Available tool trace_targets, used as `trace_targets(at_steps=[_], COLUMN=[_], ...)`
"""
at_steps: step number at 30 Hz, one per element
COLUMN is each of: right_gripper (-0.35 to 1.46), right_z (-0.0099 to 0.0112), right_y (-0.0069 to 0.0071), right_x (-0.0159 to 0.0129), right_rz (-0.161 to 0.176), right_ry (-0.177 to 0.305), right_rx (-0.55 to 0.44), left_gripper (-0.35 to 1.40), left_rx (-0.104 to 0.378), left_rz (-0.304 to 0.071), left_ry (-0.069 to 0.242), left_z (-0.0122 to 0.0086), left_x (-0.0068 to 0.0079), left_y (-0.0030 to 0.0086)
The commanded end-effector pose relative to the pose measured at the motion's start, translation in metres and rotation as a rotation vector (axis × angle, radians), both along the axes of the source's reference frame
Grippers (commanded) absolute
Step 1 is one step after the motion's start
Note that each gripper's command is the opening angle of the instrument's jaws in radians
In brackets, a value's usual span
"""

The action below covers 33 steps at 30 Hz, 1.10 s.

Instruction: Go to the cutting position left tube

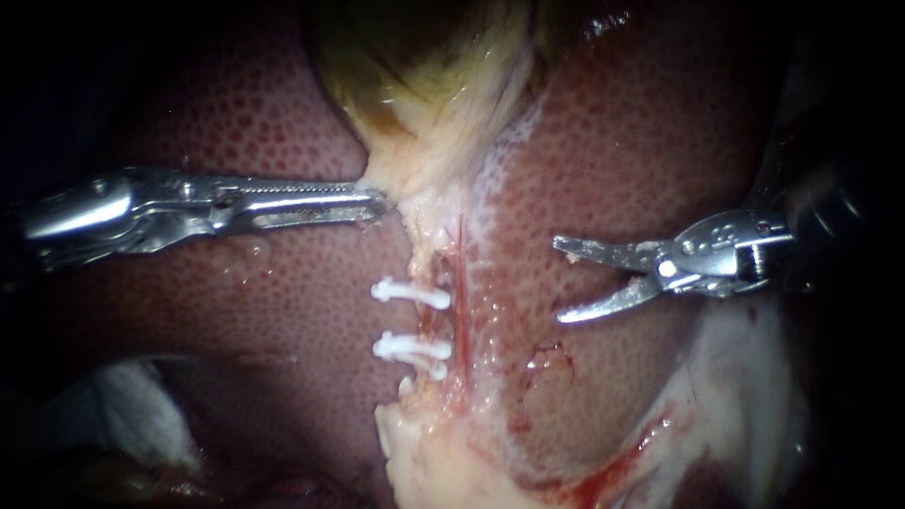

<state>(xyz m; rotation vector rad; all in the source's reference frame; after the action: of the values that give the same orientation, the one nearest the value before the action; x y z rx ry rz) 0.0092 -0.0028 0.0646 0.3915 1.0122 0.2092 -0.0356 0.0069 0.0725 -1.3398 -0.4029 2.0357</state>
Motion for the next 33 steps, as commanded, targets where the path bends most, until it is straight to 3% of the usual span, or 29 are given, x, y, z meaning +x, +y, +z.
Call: trace_targets(at_steps=[1,7,11,15,22,27,33], right_gripper=[1.43,1.43,1.43,1.43,1.43,1.43,1.43], right_z=[0.0,0.0001,0.0001,0.0001,0.0001,0.0001,0.0001], right_y=[0.0,0.0,0.0,-0.0001,-0.0001,-0.0001,-0.0001], right_x=[0.0,0.0,0.0,0.0,0.0001,0.0001,0.0001], right_rz=[-0.001,-0.001,-0.001,0.002,0.005,0.008,0.013], right_ry=[0.0,0.0,0.0,-0.001,-0.002,-0.004,-0.006], right_rx=[0.0,-0.001,-0.001,0.004,0.009,0.014,0.017], left_gripper=[-0.35,-0.35,-0.35,-0.35,-0.35,-0.35,-0.35], left_rx=[0.0,0.011,0.022,0.028,0.023,0.019,0.018], left_rz=[0.0,-0.003,-0.008,-0.011,-0.068,-0.108,-0.113], left_ry=[0.0,-0.002,-0.014,-0.035,-0.094,-0.147,-0.15], left_z=[0.0,-0.0001,-0.0011,-0.0032,-0.0077,-0.0109,-0.0116], left_x=[0.0,0.0004,0.0014,0.0032,0.0061,0.0071,0.0074], left_y=[0.0,-0.0001,-0.0002,0.0006,0.0025,0.0032,0.0031])
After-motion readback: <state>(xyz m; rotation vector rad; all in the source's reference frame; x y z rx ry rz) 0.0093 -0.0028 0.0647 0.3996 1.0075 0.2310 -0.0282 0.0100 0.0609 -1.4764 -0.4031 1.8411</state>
